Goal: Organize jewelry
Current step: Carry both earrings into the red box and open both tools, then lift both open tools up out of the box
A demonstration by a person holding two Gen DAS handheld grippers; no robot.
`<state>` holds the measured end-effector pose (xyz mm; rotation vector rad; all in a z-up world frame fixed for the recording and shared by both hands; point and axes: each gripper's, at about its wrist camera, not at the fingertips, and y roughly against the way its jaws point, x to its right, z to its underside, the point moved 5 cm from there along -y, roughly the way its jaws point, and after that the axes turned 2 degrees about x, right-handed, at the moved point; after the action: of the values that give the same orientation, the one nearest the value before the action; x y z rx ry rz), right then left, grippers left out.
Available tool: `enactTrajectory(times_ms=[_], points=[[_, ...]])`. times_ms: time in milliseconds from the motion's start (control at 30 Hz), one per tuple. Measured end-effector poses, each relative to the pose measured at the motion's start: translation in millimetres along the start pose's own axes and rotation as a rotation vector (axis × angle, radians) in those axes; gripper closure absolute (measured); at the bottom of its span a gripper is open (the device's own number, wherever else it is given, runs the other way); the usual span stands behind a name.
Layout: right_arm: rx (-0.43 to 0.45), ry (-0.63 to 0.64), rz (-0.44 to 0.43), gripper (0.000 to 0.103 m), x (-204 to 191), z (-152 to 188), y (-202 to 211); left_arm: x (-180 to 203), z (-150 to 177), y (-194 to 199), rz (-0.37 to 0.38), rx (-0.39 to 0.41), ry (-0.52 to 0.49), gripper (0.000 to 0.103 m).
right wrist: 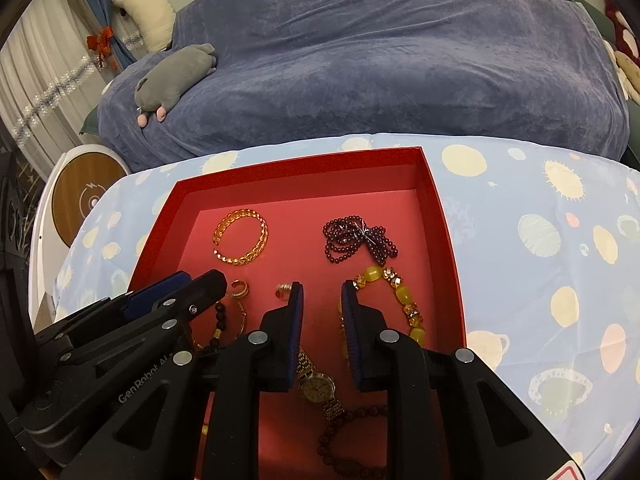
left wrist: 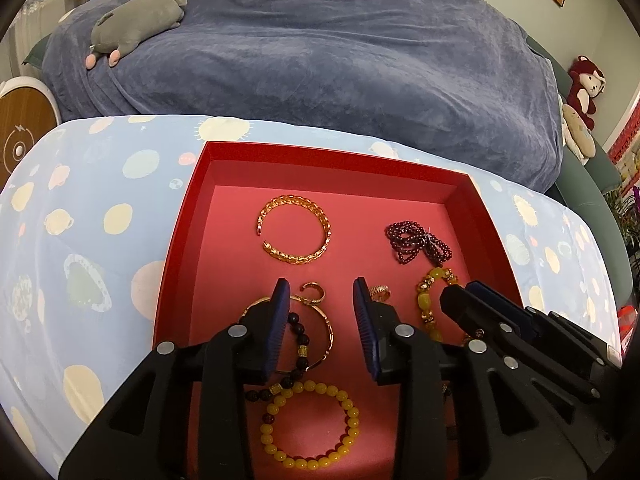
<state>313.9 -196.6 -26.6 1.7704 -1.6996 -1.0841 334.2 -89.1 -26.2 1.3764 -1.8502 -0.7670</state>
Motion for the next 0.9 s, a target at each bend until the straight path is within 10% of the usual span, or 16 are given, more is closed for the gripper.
enactTrajectory(times_ms=[900], points=[[-0.058, 0.033, 0.035, 0.083, -9.2, 110.2, 68.9, -7.4, 104.7, 68.2, -0.002, -0.057, -0.023, 0.072]])
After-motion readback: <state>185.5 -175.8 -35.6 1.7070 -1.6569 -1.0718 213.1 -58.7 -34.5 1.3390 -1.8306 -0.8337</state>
